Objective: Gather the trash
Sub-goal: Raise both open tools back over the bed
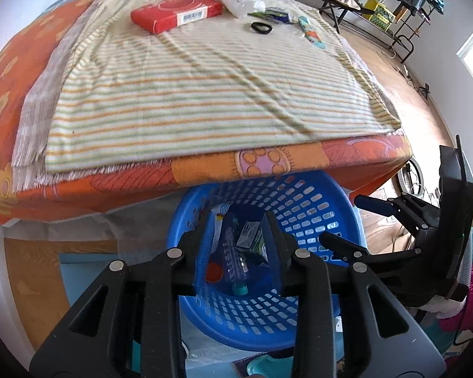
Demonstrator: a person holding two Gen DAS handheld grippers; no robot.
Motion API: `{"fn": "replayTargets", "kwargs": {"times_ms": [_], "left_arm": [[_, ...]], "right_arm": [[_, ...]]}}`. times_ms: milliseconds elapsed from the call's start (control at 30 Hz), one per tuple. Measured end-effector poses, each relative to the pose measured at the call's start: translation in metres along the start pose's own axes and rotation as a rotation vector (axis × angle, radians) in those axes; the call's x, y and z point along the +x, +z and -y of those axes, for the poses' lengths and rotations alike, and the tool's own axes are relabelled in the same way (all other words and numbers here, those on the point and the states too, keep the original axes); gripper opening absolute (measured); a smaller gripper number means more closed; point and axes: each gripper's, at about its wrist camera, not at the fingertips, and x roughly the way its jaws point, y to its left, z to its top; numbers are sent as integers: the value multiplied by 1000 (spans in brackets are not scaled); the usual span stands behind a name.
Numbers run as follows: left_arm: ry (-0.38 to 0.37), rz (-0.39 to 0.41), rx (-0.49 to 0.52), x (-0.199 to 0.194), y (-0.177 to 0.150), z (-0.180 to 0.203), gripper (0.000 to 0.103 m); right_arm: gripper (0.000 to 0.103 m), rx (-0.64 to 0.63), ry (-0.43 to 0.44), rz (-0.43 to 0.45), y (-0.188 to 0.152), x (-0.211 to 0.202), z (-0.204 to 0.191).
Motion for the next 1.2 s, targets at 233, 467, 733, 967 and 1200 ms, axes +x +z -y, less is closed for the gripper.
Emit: {"fn": "replayTargets", "kwargs": {"times_ms": [233, 467, 733, 967, 1200], "left_arm": [[-12, 36, -15, -10, 21, 2, 31], [-30, 88, -41, -21, 48, 2, 44], [-36, 138, -35, -26, 87, 9, 44], [-40, 178, -37, -24, 126, 14, 47], [-44, 230, -56, -15, 172, 16, 55]], "right_arm": [[79, 25, 11, 53, 12, -18, 6], [82, 63, 8, 109, 34, -39, 26], [90, 136, 17, 167, 67, -58, 55], [90, 152, 18, 215, 99, -69, 78], [90, 223, 19, 245, 142, -69, 118]]}}
